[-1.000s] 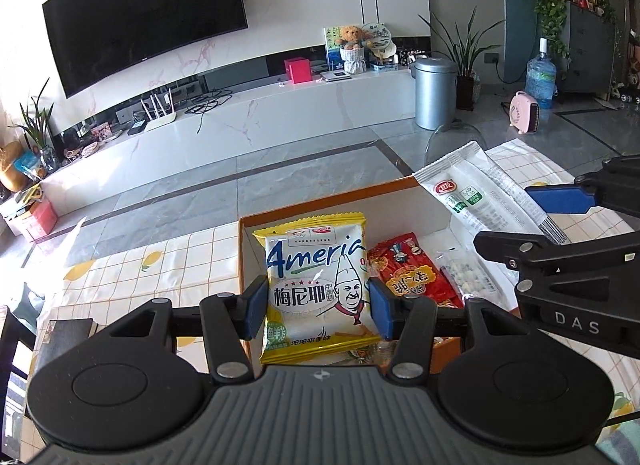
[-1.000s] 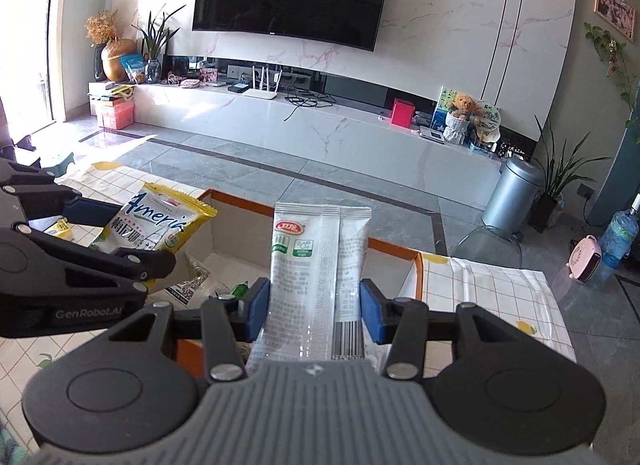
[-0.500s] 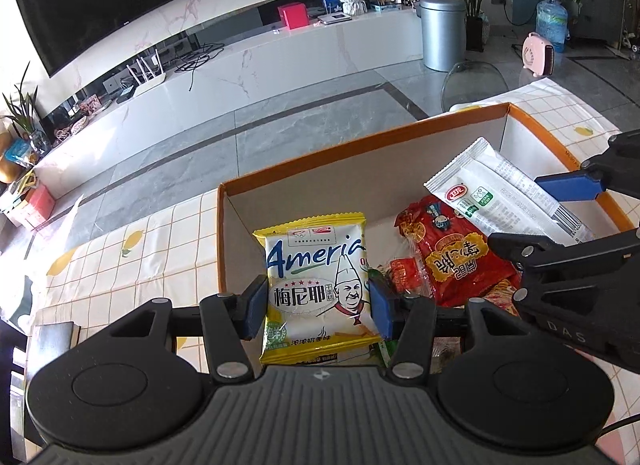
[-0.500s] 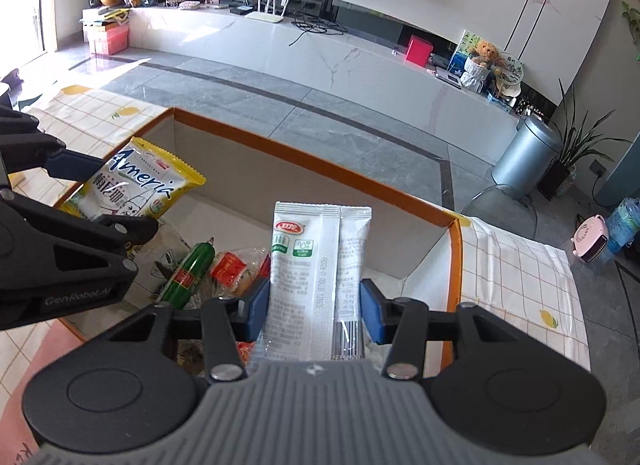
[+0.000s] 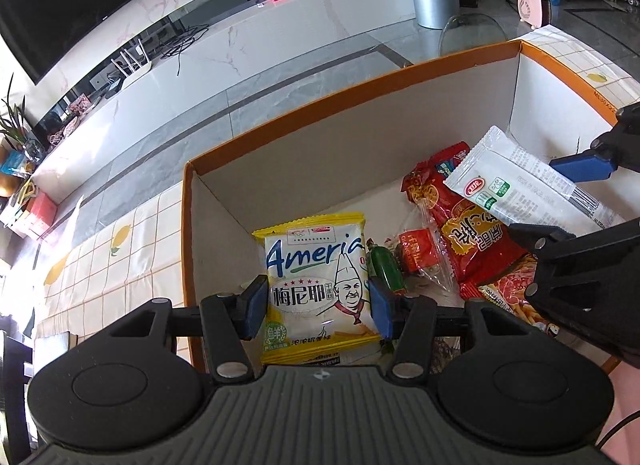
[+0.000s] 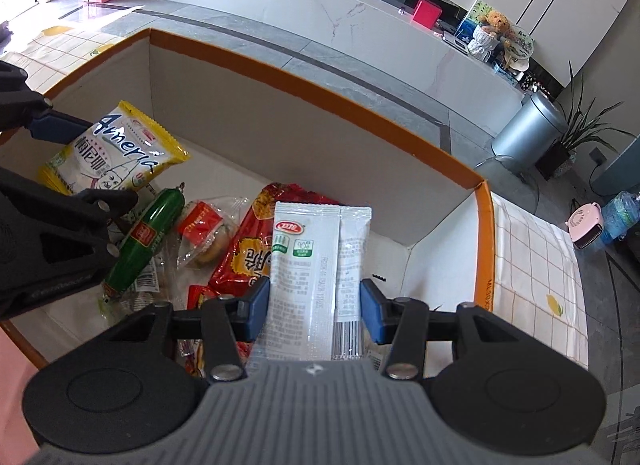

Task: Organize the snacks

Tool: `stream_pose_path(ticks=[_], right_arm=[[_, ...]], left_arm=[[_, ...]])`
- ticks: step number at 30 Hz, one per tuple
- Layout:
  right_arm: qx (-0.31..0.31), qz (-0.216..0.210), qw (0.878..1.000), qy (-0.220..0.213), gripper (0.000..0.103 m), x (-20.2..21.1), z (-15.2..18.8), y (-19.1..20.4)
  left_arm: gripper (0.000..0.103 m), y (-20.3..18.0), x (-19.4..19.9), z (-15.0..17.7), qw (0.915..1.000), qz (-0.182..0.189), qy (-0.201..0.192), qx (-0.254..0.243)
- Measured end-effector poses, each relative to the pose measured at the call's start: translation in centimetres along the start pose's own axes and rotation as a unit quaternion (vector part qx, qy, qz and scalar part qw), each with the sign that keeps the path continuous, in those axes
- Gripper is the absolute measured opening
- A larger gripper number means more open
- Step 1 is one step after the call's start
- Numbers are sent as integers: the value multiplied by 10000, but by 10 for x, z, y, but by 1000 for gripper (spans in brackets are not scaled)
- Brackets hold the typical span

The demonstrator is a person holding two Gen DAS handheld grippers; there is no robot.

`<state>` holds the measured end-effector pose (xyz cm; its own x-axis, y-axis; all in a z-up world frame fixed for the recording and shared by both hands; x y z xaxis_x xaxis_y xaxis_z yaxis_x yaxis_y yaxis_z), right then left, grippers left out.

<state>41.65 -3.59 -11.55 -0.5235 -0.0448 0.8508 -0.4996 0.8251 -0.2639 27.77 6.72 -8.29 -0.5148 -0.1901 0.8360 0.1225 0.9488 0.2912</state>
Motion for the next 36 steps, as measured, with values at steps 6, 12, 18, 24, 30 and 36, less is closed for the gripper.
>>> stream_pose_path(ticks=[6, 12, 18, 24, 30, 36], right_arm=[[32, -15, 9999, 103, 47, -3, 5, 1], [-24, -104, 9999, 123, 47, -1, 6, -1], [48, -61, 10000, -37, 55, 12, 5, -1], [-116, -143, 9996, -232, 62, 29, 8, -8], [-216, -105, 9986, -478, 75, 53, 12, -17], [-387, -31, 9968, -699, 84, 81, 18, -29]], left_arm=[[59, -2, -3, -2, 10000, 5, 9, -59], [59, -2, -1, -2, 9999, 78, -23, -85], [64, 0, 7, -3, 9998, 129, -138, -33], [79, -2, 23, 0, 9992, 69, -372, -106], [89, -2, 45, 0, 9983, 90, -564, -96], [89, 3, 71, 4, 9970, 97, -752, 140]])
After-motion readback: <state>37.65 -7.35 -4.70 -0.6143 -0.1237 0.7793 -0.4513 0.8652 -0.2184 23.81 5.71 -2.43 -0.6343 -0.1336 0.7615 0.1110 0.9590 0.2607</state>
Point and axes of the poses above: each gripper's, at about its wrist camera, not at the fingertips, and x roughly against the way its jaws point, y to its left, z to its underside, the point moved 2 cm from there along -x, roughly the way its jaws point, and after that the axes turned 5 degrees about y, right-handed, at the moved point
